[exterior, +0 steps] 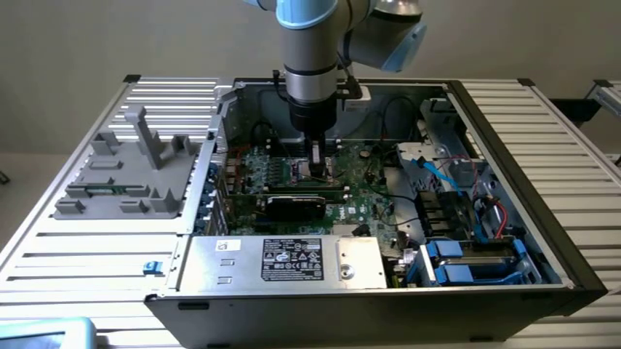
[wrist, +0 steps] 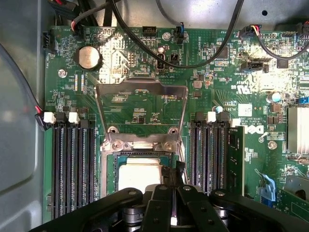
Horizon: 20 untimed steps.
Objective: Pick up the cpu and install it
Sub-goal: 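Close the cpu cover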
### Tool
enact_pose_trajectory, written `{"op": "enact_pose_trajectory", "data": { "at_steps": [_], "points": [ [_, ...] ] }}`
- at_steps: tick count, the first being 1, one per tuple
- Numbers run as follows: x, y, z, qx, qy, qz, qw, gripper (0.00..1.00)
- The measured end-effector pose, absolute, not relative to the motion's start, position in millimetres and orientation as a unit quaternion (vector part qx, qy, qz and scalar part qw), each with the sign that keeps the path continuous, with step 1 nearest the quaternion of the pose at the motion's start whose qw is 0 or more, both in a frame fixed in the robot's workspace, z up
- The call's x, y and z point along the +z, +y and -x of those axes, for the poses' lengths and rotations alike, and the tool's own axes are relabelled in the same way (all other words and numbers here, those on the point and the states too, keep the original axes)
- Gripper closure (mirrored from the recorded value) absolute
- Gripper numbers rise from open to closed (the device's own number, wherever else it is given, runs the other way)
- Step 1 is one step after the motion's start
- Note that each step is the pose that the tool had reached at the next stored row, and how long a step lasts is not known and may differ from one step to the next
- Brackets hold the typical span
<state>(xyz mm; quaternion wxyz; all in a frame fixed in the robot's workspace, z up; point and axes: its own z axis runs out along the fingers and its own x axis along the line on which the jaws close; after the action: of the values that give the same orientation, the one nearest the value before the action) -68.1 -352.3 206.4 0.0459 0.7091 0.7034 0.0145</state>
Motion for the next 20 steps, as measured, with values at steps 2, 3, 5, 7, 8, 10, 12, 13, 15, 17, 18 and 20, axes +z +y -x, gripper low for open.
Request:
{"op": "enact_pose_trajectory", "data": {
  "at_steps": [2, 3, 5, 7, 8, 10, 12, 13, 15, 17, 18, 20],
  "points": [
    [205.9, -352.3, 68.1, 0.014, 0.704, -0.709, 0.046, 0.89],
    [205.7, -352.3, 68.1, 0.014, 0.704, -0.709, 0.046, 0.89],
    [205.4, -352.3, 68.1, 0.015, 0.704, -0.709, 0.046, 0.89],
    [205.1, -352.3, 68.1, 0.015, 0.704, -0.709, 0.047, 0.89],
    [204.8, -352.3, 68.1, 0.015, 0.704, -0.709, 0.047, 0.89],
    [204.5, -352.3, 68.1, 0.015, 0.704, -0.709, 0.047, 0.89],
    [204.4, -352.3, 68.1, 0.015, 0.704, -0.709, 0.047, 0.89],
    [204.3, -352.3, 68.1, 0.015, 0.704, -0.709, 0.047, 0.89],
    [203.9, -352.2, 68.1, 0.015, 0.704, -0.709, 0.047, 0.89],
    [203.7, -352.0, 68.1, 0.015, 0.704, -0.709, 0.047, 0.89],
    [203.6, -351.9, 68.1, 0.015, 0.704, -0.709, 0.046, 0.89],
    [203.6, -351.7, 68.1, 0.016, 0.704, -0.709, 0.046, 0.89]
  ]
}}
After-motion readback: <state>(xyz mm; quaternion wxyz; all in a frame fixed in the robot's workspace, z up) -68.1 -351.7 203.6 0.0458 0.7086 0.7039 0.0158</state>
